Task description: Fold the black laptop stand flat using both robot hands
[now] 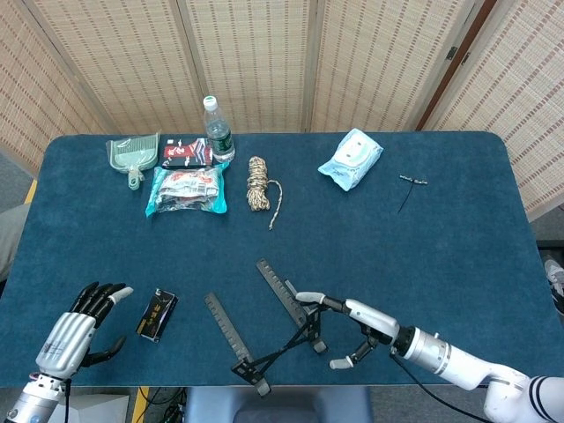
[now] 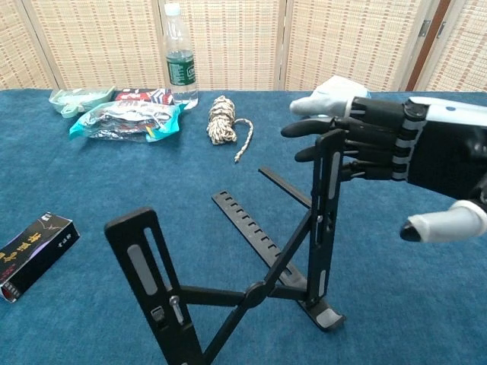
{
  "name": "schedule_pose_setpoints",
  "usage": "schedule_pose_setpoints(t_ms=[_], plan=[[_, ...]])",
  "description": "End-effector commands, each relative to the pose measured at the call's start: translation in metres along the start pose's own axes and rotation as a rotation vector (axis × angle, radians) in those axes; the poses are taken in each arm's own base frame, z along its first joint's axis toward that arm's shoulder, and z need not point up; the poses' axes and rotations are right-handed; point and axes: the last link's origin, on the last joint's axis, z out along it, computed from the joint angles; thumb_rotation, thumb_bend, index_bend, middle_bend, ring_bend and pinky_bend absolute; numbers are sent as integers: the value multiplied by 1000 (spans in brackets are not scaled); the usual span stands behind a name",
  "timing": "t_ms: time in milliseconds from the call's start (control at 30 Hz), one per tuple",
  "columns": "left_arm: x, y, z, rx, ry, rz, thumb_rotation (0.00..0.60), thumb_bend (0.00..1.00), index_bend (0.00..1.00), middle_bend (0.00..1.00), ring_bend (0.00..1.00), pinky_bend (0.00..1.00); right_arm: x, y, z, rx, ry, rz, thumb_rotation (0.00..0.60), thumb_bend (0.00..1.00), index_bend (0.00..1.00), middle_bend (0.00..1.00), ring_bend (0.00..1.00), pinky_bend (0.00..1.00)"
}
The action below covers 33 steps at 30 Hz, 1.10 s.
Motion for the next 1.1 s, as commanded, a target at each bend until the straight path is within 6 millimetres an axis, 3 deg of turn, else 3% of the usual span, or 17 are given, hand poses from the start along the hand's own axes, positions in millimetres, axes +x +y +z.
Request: schedule_pose_setpoints(t_ms=[33, 233, 533, 1100], plan=[[0, 1, 0, -2, -1, 0, 600, 321, 139, 139, 104, 0, -2, 1, -6, -7, 0, -1, 600, 73, 0, 108, 117, 246], [-1, 2, 1, -4, 2, -4, 600, 321, 139, 139, 104, 0, -5, 1, -14, -10, 6, -6, 600, 73, 0, 108, 117, 246], [1, 2, -1, 0, 14, -10, 600, 321, 139, 140, 104, 0, -6, -2, -8, -1, 3, -37, 600, 72, 0, 108, 117, 246], [1, 0, -4, 5, 21, -11, 600, 320, 139, 140, 104, 0, -11, 11, 23, -39, -19, -30, 600, 7, 0, 108, 129, 243]])
